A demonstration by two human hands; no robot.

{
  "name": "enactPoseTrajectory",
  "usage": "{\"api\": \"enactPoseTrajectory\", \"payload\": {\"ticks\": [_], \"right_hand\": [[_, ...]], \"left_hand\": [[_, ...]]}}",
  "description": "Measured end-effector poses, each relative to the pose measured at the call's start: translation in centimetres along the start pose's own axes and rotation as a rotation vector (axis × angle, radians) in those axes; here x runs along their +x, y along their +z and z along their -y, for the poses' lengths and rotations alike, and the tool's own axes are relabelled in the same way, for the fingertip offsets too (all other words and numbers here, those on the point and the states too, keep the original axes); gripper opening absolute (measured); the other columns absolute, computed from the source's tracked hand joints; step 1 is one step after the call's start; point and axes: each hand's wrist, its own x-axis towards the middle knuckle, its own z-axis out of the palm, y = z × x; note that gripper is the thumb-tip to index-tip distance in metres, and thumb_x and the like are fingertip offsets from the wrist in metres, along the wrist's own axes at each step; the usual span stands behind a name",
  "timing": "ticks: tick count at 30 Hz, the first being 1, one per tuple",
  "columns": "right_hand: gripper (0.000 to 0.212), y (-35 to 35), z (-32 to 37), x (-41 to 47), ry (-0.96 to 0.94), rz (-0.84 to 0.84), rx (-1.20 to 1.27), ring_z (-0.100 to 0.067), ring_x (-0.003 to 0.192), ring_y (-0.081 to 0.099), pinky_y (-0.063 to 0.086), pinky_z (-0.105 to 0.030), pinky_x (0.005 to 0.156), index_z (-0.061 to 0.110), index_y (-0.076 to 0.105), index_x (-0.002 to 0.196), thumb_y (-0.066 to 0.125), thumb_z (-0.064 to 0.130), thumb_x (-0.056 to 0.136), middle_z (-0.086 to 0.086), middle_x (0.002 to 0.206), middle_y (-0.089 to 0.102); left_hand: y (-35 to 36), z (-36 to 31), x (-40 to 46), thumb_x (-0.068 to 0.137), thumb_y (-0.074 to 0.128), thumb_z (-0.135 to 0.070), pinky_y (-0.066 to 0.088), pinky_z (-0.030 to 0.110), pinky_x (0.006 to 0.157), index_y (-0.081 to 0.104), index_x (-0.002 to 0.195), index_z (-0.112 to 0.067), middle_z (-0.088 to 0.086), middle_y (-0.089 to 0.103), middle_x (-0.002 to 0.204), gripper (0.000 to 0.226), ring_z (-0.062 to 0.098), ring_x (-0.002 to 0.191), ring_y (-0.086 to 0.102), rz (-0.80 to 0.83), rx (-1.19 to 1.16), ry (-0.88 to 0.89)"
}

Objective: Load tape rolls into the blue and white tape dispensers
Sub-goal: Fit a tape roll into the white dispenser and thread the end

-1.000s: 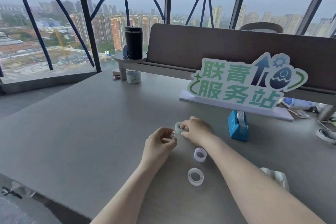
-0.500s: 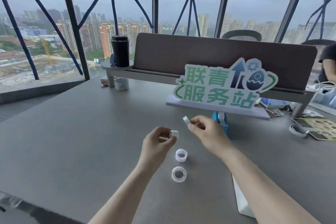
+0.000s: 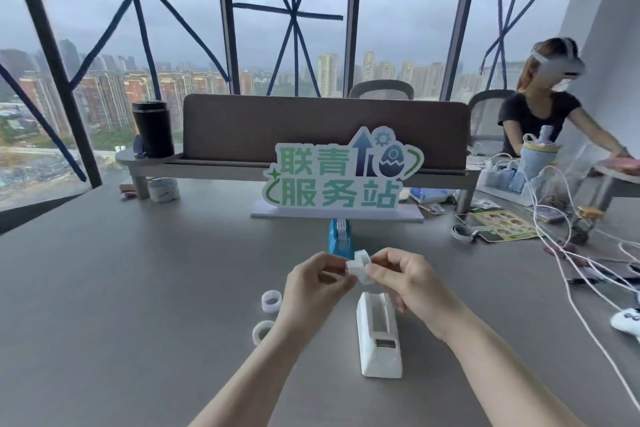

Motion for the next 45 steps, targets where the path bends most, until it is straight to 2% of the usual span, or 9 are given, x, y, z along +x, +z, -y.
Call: {"api": "enactPoseTrajectory", "payload": {"ticks": [4, 11, 15, 18, 21, 26, 31, 35, 45], "right_hand": [[0.010, -1.2, -0.4, -0.7, -0.006, -0.032, -0.008, -0.016, 0.052, 0.042, 0.035, -0.030, 0.048, 0.015, 0.072, 0.081, 0.069, 0.022, 0.087, 0.001, 0.059, 0.055], [0.010, -2.4, -1.1, -1.2, 0.006, -0.039, 0.003, 0.003, 0.052, 0.052, 0.037, -0.011, 0.051, 0.012, 0.070, 0.089, 0.074, 0.020, 0.083, 0.005, 0.073, 0.070], [0.033, -2.6, -1.9, -1.1, 0.026, -0.025, 0.014, -0.008, 0.078, 0.057, 0.040, -0.015, 0.064, 0.031, 0.066, 0.113, 0.075, 0.033, 0.081, 0.001, 0.103, 0.071], [0.040, -2.8, -2.5, -1.2, -0.001, 0.020, -0.001, -0.022, 0.088, 0.061, 0.045, -0.024, 0.084, 0.036, 0.065, 0.120, 0.073, 0.040, 0.081, 0.004, 0.107, 0.071], [0.039, -3.0, -2.7, -1.5, -0.030, 0.027, 0.012, -0.019, 0.102, 0.065, 0.046, -0.034, 0.101, 0.032, 0.064, 0.122, 0.072, 0.034, 0.083, 0.002, 0.106, 0.072], [0.038, -2.8, -2.7, -1.8, -0.066, 0.008, -0.014, -0.018, 0.102, 0.066, 0.048, -0.038, 0.101, 0.029, 0.065, 0.120, 0.074, 0.023, 0.084, -0.004, 0.106, 0.073], [0.047, -2.9, -2.6, -2.0, -0.065, -0.022, 0.049, -0.018, 0.102, 0.068, 0.049, -0.037, 0.102, 0.022, 0.066, 0.118, 0.075, 0.033, 0.074, -0.004, 0.105, 0.075], [0.045, -2.9, -3.0, -1.9, -0.055, -0.036, 0.087, -0.021, 0.102, 0.068, 0.050, -0.038, 0.100, 0.024, 0.068, 0.112, 0.076, 0.036, 0.070, -0.006, 0.105, 0.075], [0.050, -2.8, -3.7, -1.8, -0.043, -0.040, 0.003, -0.017, 0.100, 0.069, 0.052, -0.032, 0.097, 0.021, 0.068, 0.117, 0.076, 0.038, 0.071, -0.001, 0.104, 0.075]], "left_hand": [[1.0, -0.3, -0.1, 0.070, 0.081, -0.015, 0.047, 0.014, 0.060, 0.073, 0.081, -0.018, -0.004, 0.071, 0.074, 0.014, 0.003, 0.060, 0.059, 0.069, -0.016, 0.011], [2.2, -0.1, 0.1, 0.067, 0.082, -0.010, 0.052, 0.018, 0.067, 0.074, 0.080, -0.017, 0.001, 0.076, 0.079, 0.016, 0.005, 0.066, 0.066, 0.098, 0.008, 0.018], [2.6, -0.4, 0.0, 0.067, 0.081, -0.013, 0.053, 0.018, 0.067, 0.074, 0.078, -0.017, 0.000, 0.076, 0.077, 0.014, 0.005, 0.066, 0.065, 0.107, 0.027, 0.034], [2.6, -0.5, 0.2, 0.068, 0.081, -0.016, 0.053, 0.022, 0.065, 0.074, 0.078, -0.018, -0.001, 0.075, 0.073, 0.012, 0.006, 0.063, 0.065, 0.124, 0.044, 0.021], [2.6, -0.7, 0.3, 0.068, 0.081, -0.017, 0.050, 0.025, 0.062, 0.074, 0.075, -0.020, -0.005, 0.072, 0.067, 0.010, 0.005, 0.056, 0.060, 0.157, 0.054, 0.004], [2.6, -1.2, 0.5, 0.068, 0.079, -0.018, 0.056, 0.035, 0.064, 0.075, 0.076, -0.017, -0.002, 0.073, 0.067, 0.010, 0.008, 0.053, 0.059, 0.203, 0.099, -0.005], [2.3, -2.0, 0.7, 0.072, 0.080, -0.017, 0.052, 0.018, 0.052, 0.073, 0.073, -0.022, 0.000, 0.069, 0.062, 0.008, 0.004, 0.046, 0.056, 0.242, 0.131, -0.006], [2.3, -2.0, 0.7, 0.077, 0.076, -0.018, 0.055, 0.020, 0.054, 0.072, 0.071, -0.032, 0.006, 0.072, 0.065, 0.016, 0.010, 0.052, 0.059, 0.261, 0.146, 0.002], [2.9, -1.2, 0.8, 0.075, 0.077, -0.008, 0.052, 0.018, 0.050, 0.077, 0.078, -0.014, 0.004, 0.065, 0.058, 0.007, 0.009, 0.045, 0.054, 0.260, 0.106, -0.037]]}}
